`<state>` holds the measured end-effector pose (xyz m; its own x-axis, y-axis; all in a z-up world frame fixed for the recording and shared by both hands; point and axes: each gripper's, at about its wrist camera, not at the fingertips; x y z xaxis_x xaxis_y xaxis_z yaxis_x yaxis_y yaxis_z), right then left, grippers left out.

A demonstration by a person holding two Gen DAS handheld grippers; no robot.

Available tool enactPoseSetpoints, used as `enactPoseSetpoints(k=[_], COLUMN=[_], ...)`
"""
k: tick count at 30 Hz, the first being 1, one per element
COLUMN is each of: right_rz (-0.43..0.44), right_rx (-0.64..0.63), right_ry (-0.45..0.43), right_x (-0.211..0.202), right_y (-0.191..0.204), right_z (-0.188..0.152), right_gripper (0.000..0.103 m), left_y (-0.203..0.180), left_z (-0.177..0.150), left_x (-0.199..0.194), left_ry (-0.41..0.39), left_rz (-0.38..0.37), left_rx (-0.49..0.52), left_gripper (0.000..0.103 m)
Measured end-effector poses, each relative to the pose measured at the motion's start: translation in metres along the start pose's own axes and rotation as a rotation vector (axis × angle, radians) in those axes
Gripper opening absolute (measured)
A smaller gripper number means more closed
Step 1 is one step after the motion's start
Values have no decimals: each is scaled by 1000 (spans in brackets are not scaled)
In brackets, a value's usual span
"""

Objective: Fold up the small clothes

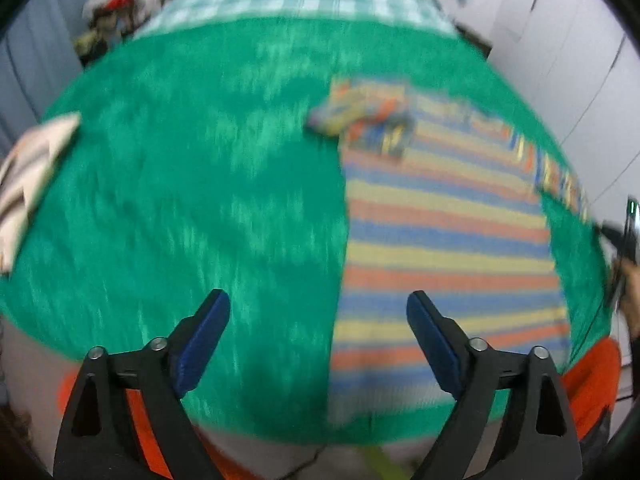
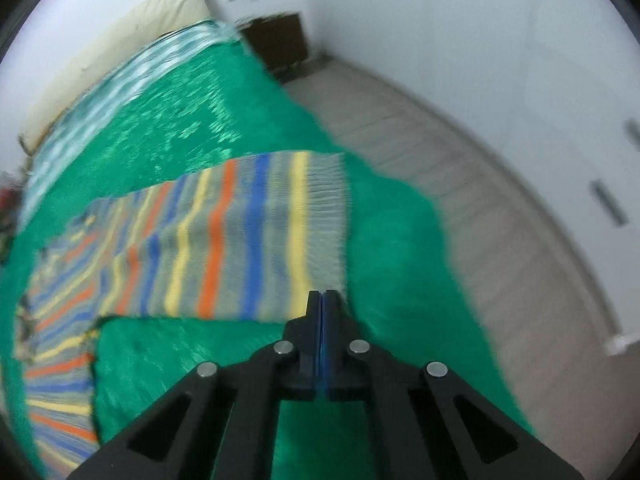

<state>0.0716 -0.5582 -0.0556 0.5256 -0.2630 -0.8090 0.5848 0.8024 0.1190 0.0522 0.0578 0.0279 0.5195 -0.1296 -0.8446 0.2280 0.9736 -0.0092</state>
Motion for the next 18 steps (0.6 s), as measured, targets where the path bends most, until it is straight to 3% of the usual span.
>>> enactPoseSetpoints(k=[3, 5, 6, 8, 10, 13, 15, 16, 17, 18], right_rz=[117, 187, 225, 283, 323, 327, 329, 331, 331, 327], right_rx=[-63, -116, -133, -147, -152, -202, -225, -224, -219, -212], right_ry=[-48, -77, -81, -66, -30, 19, 1, 0, 9, 18], right_x=[-48, -77, -87, -97, -100, -96, -98, -96, -92, -88], right_y=[19, 38, 45, 55, 65, 76, 80, 79, 81, 81], right_z=[-32, -67, -84, -114, -147, -167, -169, -170, -166, -165], right_gripper=[20, 45, 48, 48, 48, 48, 48, 48, 48, 48], left_y=[-18, -41, -56, -82, -95, -103, -97, -93, -88, -83], left_z=[50, 78, 92, 113, 124, 129, 126, 126, 127, 130], left_x=[9, 33, 56, 110, 154, 219, 239, 241, 241, 240], left_ry=[-124, -171, -164, -96, -12, 113, 124, 91, 119, 119], left_rz=[-80, -173, -216, -208, -191, -132, -138, -164, -166, -171], left_rx=[79, 190, 262, 371, 455, 552, 564, 549, 513, 475], left_gripper=[92, 93, 93, 93, 83, 69, 68, 62, 52, 14])
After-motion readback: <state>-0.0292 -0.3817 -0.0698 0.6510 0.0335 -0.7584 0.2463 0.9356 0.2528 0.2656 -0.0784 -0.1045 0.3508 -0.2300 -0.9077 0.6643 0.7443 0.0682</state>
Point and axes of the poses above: each gripper's, at about its wrist camera, not at the fingertips, and x roughly the way its jaws point, y to its left, z to its top, and after that the axes turned 9 degrees about x, right-handed
